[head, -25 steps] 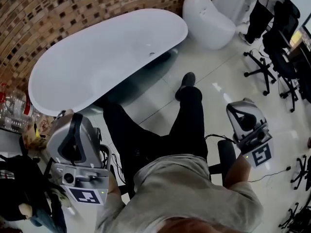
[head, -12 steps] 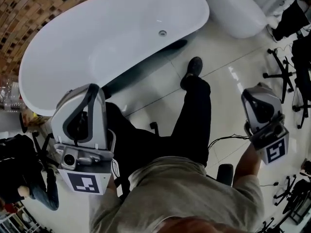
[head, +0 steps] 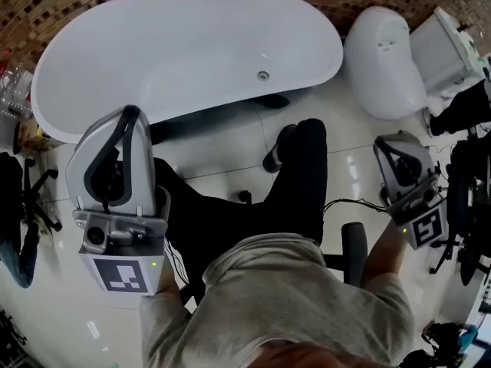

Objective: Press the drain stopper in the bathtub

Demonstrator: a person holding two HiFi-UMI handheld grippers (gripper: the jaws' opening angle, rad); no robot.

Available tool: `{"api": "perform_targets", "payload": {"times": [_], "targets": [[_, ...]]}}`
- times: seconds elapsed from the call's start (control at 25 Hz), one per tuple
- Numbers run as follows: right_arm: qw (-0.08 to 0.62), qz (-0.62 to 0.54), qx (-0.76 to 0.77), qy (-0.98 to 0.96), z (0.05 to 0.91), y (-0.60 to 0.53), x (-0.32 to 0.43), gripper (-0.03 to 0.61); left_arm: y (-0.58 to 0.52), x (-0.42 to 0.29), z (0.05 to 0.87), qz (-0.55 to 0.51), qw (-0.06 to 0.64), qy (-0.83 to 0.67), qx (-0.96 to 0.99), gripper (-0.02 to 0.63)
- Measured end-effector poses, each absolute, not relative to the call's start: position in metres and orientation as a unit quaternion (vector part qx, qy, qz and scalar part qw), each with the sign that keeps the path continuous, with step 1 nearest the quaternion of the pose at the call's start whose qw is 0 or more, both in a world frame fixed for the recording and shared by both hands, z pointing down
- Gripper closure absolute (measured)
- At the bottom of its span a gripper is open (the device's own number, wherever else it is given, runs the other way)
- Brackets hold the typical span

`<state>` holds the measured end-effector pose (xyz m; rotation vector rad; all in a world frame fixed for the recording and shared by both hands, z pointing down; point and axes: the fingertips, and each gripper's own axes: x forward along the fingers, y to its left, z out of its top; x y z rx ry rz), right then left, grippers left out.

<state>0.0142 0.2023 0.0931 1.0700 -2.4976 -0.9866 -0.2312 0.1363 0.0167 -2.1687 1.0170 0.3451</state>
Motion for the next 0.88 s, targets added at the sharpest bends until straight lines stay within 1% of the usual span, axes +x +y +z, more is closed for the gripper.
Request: {"api": "perform_targets", "payload": {"times": [0.24,0.64,0.88], "targets": [[0.112,-0.363,0.31,-0.871,0.09,0.176,0.052,0.578,0.147,-0.213,0.006,0.128,0.371,0.462,-0.796,0.607],[0.089,-0.364,0.294,-0.879,0.083,0.154,0.155,0.578,0.143,-0.131,-0.01,0.127,0.393,0.499,-0.762,0.607],[0.083,-0.368,0.275,-0.884,0.08,0.14,0.194,0.578,0.133,-0.086,-0.011,0.111,0.399,0.506,-0.756,0.607]]}}
